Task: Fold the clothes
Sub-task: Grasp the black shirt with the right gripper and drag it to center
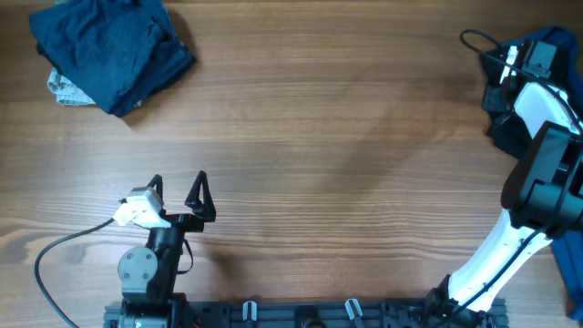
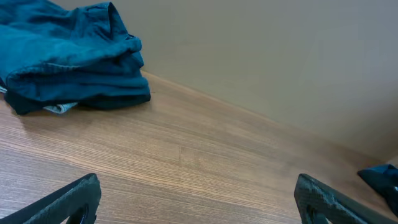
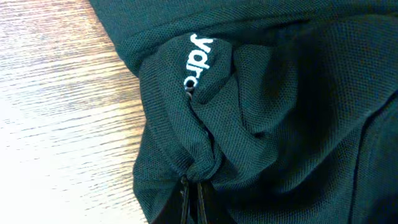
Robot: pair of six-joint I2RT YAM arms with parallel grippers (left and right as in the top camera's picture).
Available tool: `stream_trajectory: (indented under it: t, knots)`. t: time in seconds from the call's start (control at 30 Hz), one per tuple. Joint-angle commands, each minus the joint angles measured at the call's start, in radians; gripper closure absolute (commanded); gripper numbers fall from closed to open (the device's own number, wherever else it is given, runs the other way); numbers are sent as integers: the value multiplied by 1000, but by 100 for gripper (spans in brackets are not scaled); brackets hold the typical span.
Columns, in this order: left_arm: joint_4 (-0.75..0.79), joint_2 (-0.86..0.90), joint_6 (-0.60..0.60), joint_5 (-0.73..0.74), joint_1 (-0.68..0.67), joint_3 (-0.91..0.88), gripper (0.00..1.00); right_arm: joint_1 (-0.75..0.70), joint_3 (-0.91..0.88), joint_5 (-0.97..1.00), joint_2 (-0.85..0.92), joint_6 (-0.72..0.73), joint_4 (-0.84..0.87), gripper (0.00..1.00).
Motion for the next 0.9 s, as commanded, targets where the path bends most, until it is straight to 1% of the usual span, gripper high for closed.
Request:
stream_trajectory:
  t: [0.0,0.2,0.37,0.47,0.63,0.67,0.7,0.77,0.87]
  knots:
    - [-5,-7,16,-6,8,-4,0,-3,-3,-41,-27,62,6,96]
    - [-5,-7,16,-6,8,-4,0,-2,-3,-173,-177,106,4,96]
    - [-5,-7,16,-6,8,-4,0,8,-3,-360,-296,156,-13,96]
    - [-5,-7,16,-6,8,-5,0,32,-3,-431,-347,199,-27,96]
    - [-5,-7,16,-6,8,-4,0,159,-3,-512,-418,259,-62,96]
    - [-5,-7,16,-6,8,-4,0,201,-3,-550,-428,269,-63,96]
    - [-5,-7,16,-6,8,-4,0,263,-3,-579,-435,311,-63,96]
    - [-5,-7,16,-6,8,-4,0,324,-3,-592,-435,343,-60,96]
    - [-5,-7,16,-6,8,-4,0,467,-3,-598,-434,389,-47,96]
